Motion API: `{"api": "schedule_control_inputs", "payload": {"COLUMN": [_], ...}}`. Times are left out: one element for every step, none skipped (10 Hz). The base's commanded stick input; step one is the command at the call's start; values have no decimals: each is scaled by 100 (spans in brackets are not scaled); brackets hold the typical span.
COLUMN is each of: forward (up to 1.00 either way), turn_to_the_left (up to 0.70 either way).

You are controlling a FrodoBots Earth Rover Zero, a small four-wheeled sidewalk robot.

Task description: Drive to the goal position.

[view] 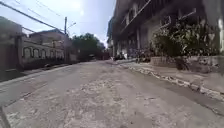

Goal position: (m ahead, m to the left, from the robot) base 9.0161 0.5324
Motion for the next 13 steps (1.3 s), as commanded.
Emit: {"api": "schedule_control_inputs", "payload": {"forward": [100, 100, 100, 100, 100, 100, 100, 100, 100, 100, 100, 100, 100], "turn_to_the_left": [9, 1, -31, -31, -31, -31, -31, -9, 9, 9, 9, 9, 9]}}
